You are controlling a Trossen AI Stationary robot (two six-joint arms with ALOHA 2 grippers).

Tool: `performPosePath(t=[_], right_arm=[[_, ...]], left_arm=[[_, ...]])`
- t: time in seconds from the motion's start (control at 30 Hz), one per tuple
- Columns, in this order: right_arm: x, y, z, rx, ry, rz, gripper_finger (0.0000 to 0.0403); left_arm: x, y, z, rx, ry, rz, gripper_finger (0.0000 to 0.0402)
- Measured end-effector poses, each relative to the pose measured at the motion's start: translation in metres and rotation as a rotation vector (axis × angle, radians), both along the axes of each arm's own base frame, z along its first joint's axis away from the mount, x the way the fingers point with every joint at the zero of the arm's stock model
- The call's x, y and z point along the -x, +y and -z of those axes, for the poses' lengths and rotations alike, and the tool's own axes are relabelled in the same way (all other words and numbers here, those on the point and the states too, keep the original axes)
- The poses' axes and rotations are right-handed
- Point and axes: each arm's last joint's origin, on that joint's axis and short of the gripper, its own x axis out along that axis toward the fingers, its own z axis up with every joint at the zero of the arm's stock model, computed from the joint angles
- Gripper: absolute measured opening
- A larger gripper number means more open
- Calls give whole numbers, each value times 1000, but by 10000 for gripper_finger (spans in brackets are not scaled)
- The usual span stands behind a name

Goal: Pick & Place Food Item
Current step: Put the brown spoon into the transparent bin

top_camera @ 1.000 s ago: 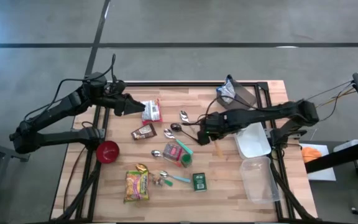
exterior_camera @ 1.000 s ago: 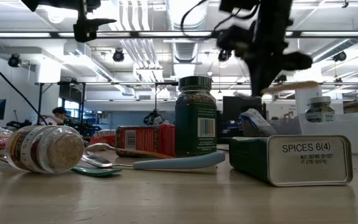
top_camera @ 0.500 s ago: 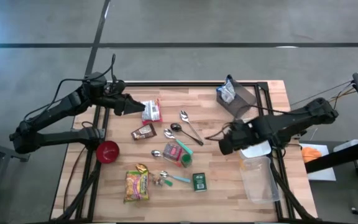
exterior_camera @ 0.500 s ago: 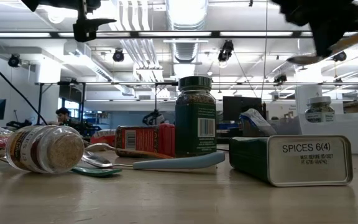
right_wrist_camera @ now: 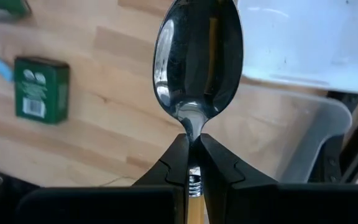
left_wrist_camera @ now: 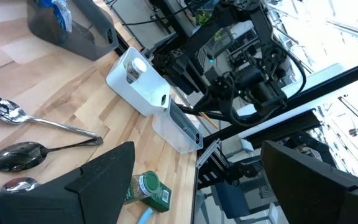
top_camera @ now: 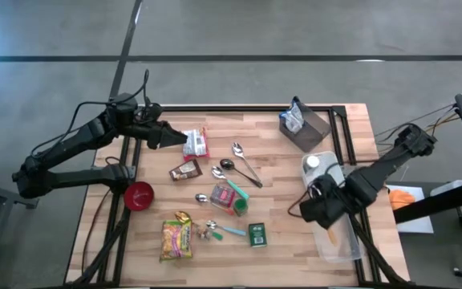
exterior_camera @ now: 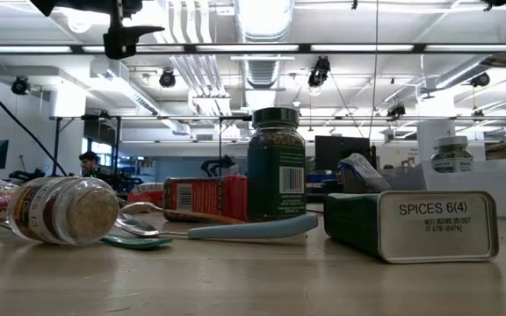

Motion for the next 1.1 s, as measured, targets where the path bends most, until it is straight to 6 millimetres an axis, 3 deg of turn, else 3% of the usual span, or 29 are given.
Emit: performPosePath(t=[0.37, 1.1], right_arm=[[19, 28, 22, -48, -2, -9, 15], [46, 38, 79, -22, 92, -280, 15]], left_arm=[[0, 0, 0, -16, -3, 4, 350], [0, 0, 0, -3, 3, -5, 350]])
